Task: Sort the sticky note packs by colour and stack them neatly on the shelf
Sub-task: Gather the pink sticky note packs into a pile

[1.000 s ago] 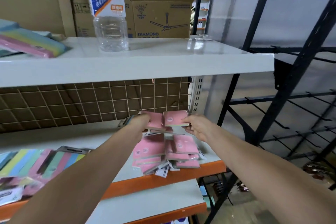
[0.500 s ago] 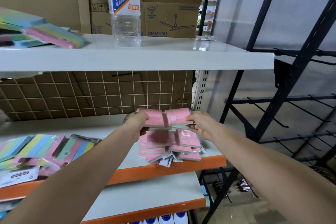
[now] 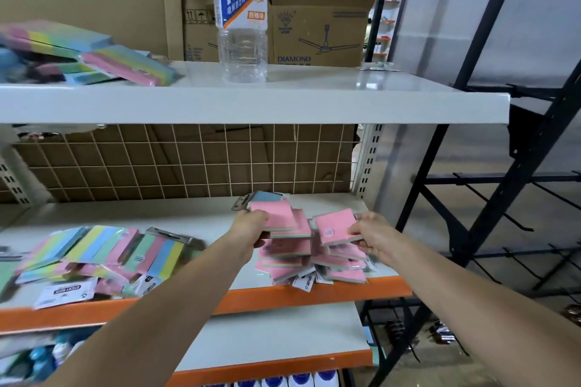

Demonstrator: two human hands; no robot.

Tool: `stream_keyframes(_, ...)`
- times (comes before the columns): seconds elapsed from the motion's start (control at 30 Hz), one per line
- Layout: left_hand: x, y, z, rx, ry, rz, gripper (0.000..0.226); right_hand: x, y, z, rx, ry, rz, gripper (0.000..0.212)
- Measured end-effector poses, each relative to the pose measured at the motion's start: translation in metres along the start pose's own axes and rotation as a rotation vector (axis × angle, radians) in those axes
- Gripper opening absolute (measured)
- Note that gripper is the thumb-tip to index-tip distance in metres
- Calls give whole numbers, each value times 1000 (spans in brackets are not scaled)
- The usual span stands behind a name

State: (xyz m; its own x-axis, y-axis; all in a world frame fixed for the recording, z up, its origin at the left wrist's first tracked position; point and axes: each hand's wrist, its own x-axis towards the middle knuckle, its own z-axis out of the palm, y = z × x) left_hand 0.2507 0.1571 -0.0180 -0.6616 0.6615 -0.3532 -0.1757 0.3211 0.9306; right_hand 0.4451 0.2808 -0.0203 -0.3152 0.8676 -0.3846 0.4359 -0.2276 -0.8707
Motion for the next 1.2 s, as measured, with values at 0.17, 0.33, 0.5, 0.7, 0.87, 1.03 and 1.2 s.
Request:
stream_keyframes(0.17,0,-3,1,-45,-15,-13,11,2,13,6,-105,48,-1,46)
stream_keyframes(0.33,6,-12,4,-28,-14,-49,7,0,12,6,-251,63,-31,20)
stream_keyframes(0.5,5,-15,7,-56,-27,-53,17,-6,5,6,-430,208,-154,48)
stream_keyframes(0.7,-2,-10,10,-137,-102,-30,5,-19,-22,28,-224,-11,-250,26)
stream_keyframes(0.87,-5,-6,6,-185,-99,-21,16,-17,-24,37,-128,-189,-170,7)
stream_keyframes(1.03,3,-8,-9,-216,20,-22,6,-9,-17,29,-128,-138,-155,4)
stream_keyframes(1.2,9,-20,-29,-240,98,-36,19,0,-10,17,-106,-64,-132,8)
